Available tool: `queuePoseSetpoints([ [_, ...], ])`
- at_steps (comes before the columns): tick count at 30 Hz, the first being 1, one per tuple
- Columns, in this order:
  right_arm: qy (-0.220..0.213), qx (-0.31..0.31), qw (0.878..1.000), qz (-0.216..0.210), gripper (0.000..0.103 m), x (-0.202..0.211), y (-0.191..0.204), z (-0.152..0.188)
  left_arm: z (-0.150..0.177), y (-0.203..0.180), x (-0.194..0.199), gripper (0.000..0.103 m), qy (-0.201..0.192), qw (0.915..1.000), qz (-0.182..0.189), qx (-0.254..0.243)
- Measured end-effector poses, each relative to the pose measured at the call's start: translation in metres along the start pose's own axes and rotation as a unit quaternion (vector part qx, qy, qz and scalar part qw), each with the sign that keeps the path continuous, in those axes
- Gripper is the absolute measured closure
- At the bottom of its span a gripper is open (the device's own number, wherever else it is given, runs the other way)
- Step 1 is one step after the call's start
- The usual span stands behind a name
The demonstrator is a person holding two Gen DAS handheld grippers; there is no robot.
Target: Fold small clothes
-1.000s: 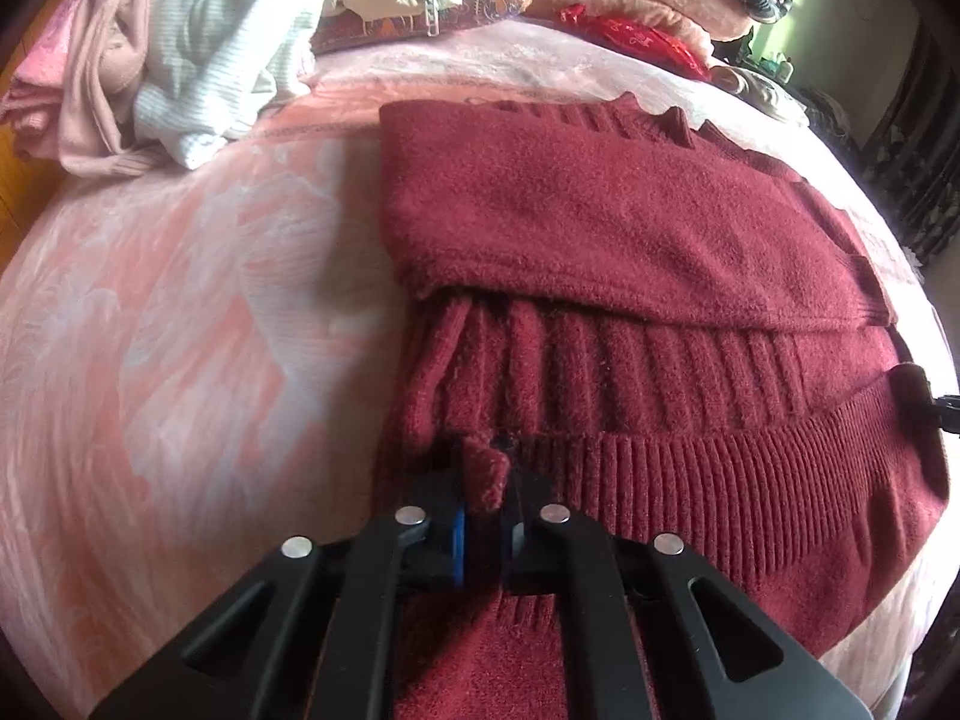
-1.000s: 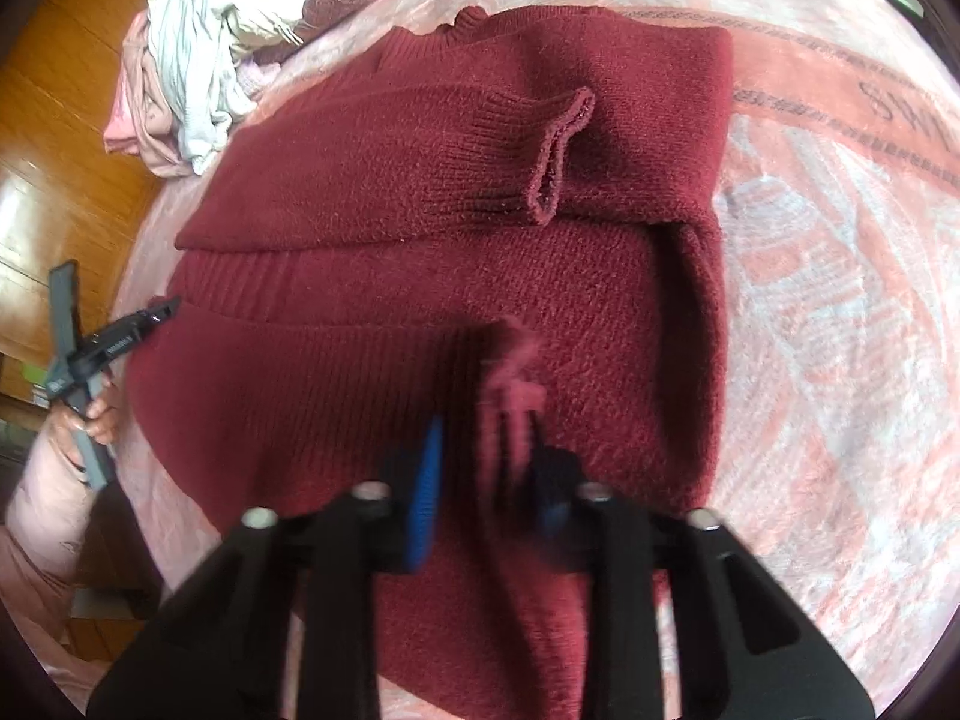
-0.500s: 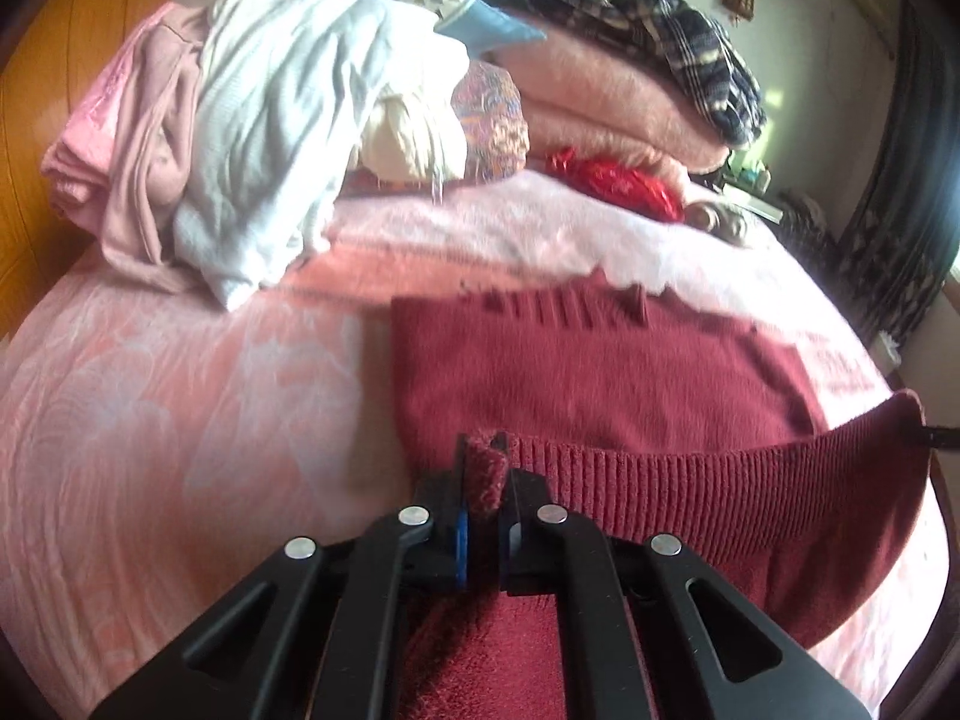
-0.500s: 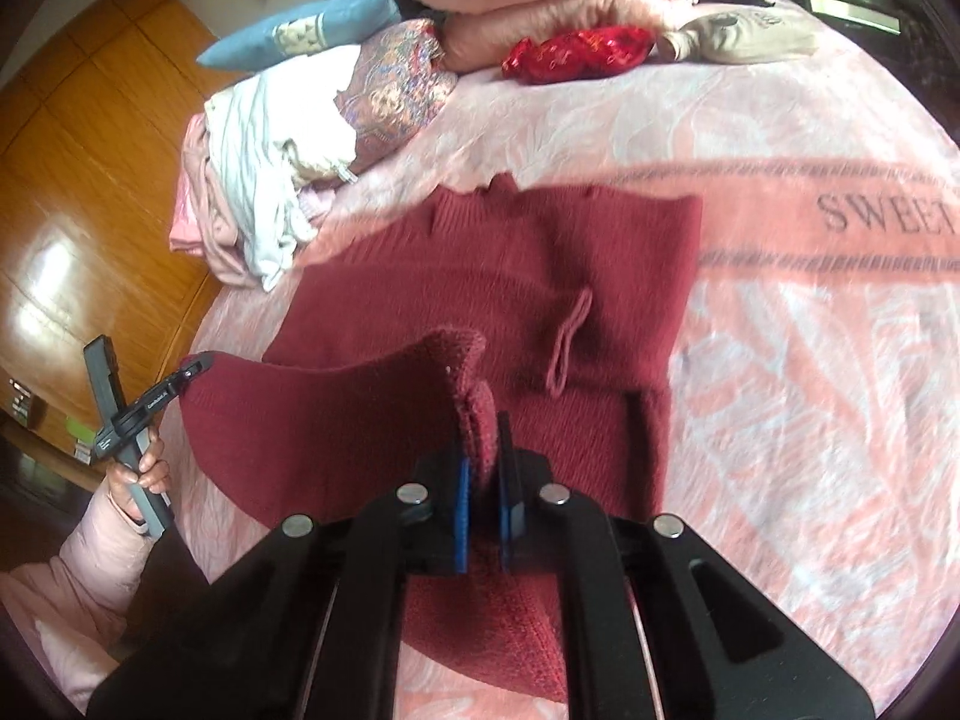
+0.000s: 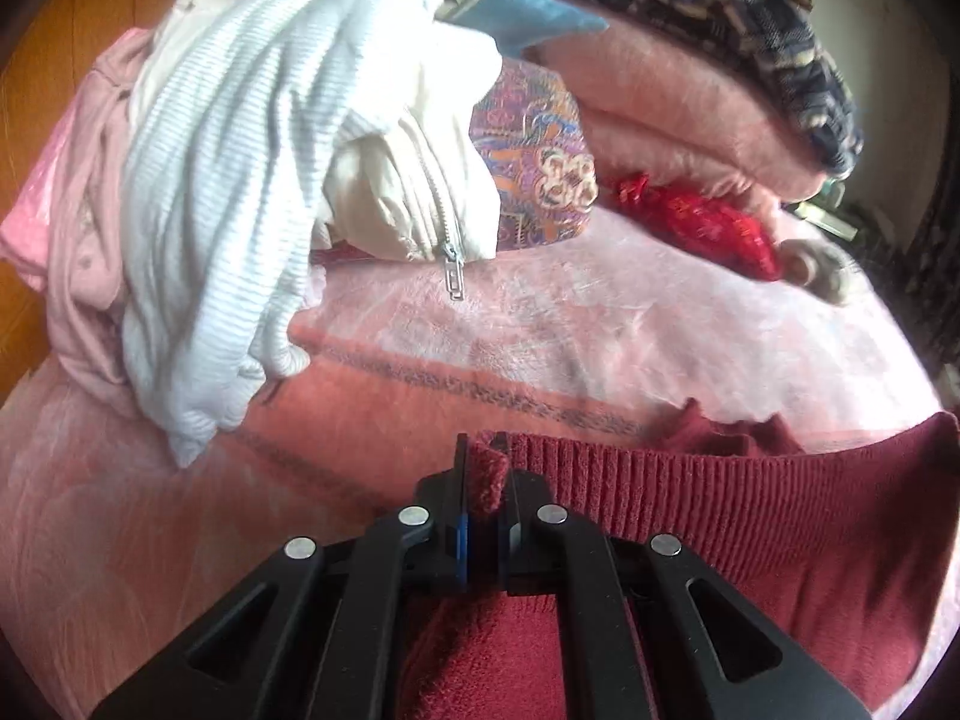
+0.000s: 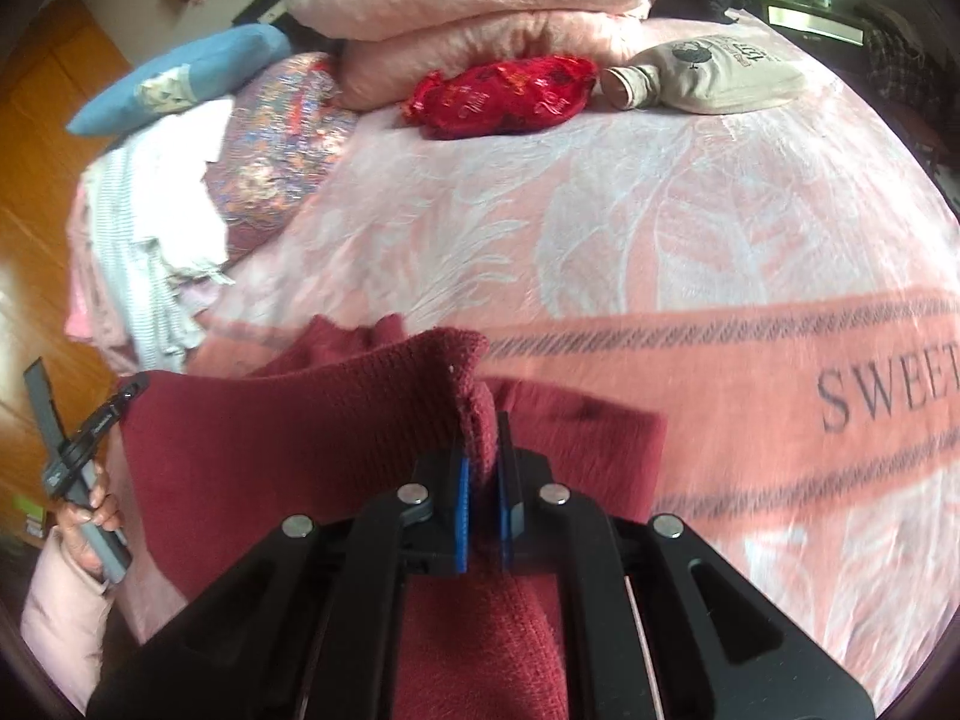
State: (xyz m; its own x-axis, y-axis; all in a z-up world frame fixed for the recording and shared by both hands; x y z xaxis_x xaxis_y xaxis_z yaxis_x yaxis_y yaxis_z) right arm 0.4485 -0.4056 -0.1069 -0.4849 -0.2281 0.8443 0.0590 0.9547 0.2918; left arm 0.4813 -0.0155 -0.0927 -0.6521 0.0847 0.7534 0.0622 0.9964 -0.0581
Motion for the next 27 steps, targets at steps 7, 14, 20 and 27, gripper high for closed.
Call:
queuePoseSetpoints([
  [7,0.054,-0.03,0.997,0.039,0.097,-0.067,-0.025,0.014,0.031,-0.007,-0.078,0.096,0.086,0.9944,-0.05,-0.036],
  [14,0.055,-0.043,0.997,0.029,0.067,-0.057,-0.03,0.022,0.042,-0.001,-0.078,0.064,0.104,0.9927,-0.047,-0.039],
  [20,0.056,-0.007,0.998,-0.011,0.035,0.007,-0.023,0.072,0.061,0.026,0.001,0.01,0.099,0.9938,0.042,-0.026],
  [27,0.099,0.015,0.994,-0.045,0.035,0.043,-0.016,0.166,0.155,0.066,0.05,0.006,0.154,0.9857,0.064,0.024],
])
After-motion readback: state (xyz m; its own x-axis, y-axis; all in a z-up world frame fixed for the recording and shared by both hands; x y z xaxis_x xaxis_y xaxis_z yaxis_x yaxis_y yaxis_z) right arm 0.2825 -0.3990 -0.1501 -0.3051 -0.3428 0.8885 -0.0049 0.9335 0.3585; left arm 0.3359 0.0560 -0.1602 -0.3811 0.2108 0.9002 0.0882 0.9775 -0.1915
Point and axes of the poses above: each gripper's, at about its wrist camera, not at the fingertips, and x roughly against the way its jaws point, y to its left, z to its underside, the point moved 5 cm from there along -x, roughly the way its jaws point, and after that the axes turned 5 degrees about x, right-handed, at the moved point
